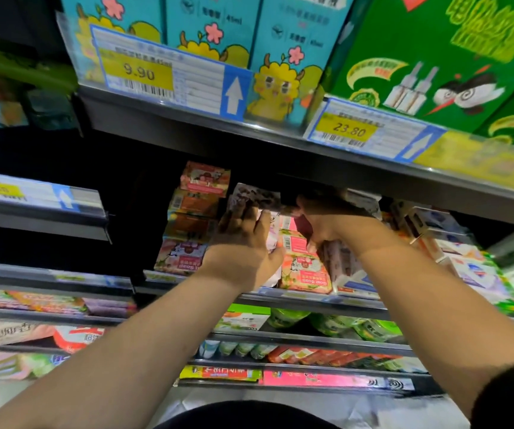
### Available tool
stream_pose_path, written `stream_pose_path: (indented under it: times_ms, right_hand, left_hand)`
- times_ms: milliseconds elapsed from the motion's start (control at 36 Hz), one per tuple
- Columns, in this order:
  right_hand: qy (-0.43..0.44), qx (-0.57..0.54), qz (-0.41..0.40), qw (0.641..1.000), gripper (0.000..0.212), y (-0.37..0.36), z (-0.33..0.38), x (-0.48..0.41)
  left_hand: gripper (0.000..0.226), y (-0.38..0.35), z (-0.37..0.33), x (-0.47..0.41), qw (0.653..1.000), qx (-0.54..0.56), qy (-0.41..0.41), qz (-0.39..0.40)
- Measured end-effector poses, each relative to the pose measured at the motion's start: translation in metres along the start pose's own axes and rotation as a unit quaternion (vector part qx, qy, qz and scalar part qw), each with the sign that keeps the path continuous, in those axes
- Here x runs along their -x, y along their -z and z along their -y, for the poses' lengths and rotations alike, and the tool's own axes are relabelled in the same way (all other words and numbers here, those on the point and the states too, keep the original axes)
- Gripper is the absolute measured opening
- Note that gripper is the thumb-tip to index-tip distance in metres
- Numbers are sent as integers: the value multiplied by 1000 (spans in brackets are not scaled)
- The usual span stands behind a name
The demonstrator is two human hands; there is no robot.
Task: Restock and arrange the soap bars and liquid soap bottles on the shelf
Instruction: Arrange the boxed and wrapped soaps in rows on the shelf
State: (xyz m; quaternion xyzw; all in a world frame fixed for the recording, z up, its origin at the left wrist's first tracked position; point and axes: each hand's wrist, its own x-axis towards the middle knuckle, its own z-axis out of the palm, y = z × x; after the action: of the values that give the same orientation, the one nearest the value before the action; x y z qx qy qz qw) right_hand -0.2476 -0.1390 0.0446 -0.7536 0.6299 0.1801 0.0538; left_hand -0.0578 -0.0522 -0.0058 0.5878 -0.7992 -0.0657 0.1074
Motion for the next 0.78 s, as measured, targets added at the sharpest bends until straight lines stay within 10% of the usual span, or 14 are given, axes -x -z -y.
stream_pose_path:
  times_ms: [139, 389, 778]
  right_hand:
    - [5, -11, 7, 1000, 125, 4, -1, 3]
    - [2, -45, -15, 999, 48, 5, 0, -1]
    - [7, -77, -119, 990, 43, 14, -11, 54]
  left_hand:
    - [77, -7, -9, -2, 998, 64, 19, 2]
    - [84, -15, 0, -7, 996, 87, 22, 21]
    - [92, 3, 3, -6, 1000, 5, -8, 12]
